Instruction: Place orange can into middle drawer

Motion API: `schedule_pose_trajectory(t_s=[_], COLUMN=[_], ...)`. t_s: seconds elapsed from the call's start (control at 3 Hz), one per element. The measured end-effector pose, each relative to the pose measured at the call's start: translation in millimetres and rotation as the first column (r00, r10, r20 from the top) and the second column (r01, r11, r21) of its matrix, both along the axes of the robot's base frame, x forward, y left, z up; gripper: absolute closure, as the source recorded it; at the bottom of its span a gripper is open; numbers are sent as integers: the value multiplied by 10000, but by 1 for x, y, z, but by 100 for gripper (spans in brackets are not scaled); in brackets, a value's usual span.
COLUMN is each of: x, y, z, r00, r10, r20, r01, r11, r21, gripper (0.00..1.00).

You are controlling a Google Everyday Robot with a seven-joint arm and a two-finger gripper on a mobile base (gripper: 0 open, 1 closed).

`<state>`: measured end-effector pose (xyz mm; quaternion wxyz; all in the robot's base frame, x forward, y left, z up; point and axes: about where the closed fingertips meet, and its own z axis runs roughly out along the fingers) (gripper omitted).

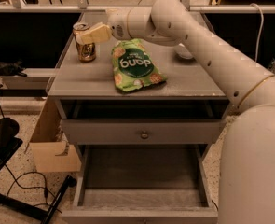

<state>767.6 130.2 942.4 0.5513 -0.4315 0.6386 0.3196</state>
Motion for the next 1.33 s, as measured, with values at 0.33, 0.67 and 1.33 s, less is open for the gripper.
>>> schedule_pose_trajectory(t_s=[0.33,0.67,1.33], x=[-1,0,12], y=[30,54,69], z=[-12,-31,-53], r00=[9992,9967,9962], r10=[298,694,837], r20=[-275,-430,-234], r01=[-287,-684,-835], r11=[9989,9973,9964], r21=[368,254,115], gripper=[0,0,40])
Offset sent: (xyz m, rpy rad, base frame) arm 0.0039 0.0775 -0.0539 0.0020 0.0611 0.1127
